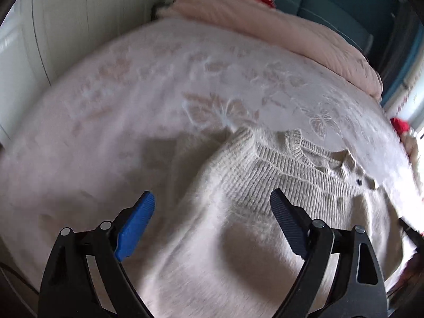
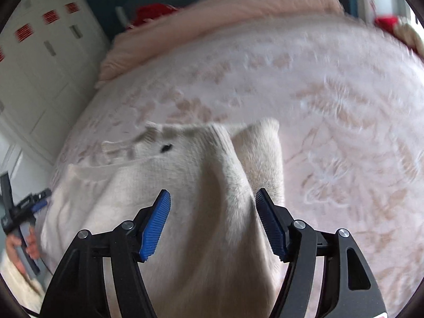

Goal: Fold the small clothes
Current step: 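Lay the hem over the collar with both grippers and open them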

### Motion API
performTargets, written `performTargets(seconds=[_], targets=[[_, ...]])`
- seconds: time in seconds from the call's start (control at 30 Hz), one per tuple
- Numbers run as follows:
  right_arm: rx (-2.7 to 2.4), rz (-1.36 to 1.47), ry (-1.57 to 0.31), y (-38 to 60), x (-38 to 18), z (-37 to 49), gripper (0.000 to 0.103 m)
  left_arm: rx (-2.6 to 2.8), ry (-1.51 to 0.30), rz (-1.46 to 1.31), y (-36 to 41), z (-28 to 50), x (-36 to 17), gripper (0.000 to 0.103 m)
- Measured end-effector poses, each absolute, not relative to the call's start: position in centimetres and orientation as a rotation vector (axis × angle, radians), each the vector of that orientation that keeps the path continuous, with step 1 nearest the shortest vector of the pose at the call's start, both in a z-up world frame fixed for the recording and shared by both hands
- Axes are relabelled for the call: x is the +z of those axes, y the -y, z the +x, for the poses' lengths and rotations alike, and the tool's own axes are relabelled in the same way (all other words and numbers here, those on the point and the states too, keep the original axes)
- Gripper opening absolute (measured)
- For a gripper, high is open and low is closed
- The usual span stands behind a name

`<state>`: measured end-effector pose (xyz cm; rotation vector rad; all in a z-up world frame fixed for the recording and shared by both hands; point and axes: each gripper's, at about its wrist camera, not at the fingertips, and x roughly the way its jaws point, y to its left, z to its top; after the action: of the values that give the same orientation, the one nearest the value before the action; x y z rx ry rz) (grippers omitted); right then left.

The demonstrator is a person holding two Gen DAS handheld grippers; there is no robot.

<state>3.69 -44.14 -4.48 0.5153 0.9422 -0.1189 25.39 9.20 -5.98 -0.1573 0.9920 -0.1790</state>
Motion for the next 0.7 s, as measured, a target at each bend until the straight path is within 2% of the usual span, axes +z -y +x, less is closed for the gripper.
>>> performTargets(seconds=[0.03, 0.07, 0.1, 0.17, 0.27, 0.37, 0.47, 0.57, 0.63, 0.7], targets=[[-0.114, 0.554, -0.959, 44.4, -5.3, 4.1, 0.051, -0.197, -1.002, -0.174, -9.0, 25.8, -6.4, 0.058], [-0.091, 0.601, -0.971, 44.6, -5.9, 4.4, 0.029, -0.246, -1.025, -0.167, -8.4, 26.3, -6.9, 0.044], [-0.061, 0.651, -0.987, 44.7, -6.5, 4.7, 0.013, -0.268, -1.046, -0.144, -7.8, 26.4, -7.2, 0.004], [-0.053, 0.669, -0.952, 44.7, -5.4, 4.3, 0.011, -0.28, -1.046, -0.127, -7.5, 26.5, -6.7, 0.006], [-0.021, 0.661, -0.781, 45.0, 0.0, 2.6, 0.007, -0.306, -0.916, -0.197, -8.6, 25.6, -2.2, 0.005], [-0.064, 0.66, -0.681, 46.4, 2.7, 1.9, 0.007, -0.275, -0.886, -0.256, -9.6, 27.1, 0.4, 0.005], [-0.123, 0.606, -0.803, 47.6, -1.2, 4.9, 0.009, -0.2, -0.944, -0.193, -8.7, 29.6, -1.9, 0.006], [-0.14, 0.677, -0.997, 48.5, -7.4, 7.4, 0.009, -0.11, -1.093, -0.18, -8.6, 32.0, -7.4, 0.006], [-0.141, 0.691, -0.941, 48.5, -6.6, 6.4, 0.017, -0.105, -1.07, -0.175, -8.6, 31.4, -7.9, 0.008], [-0.163, 0.624, -0.889, 47.8, -4.1, 4.9, 0.019, -0.113, -1.04, -0.16, -8.5, 30.3, -6.7, 0.01]])
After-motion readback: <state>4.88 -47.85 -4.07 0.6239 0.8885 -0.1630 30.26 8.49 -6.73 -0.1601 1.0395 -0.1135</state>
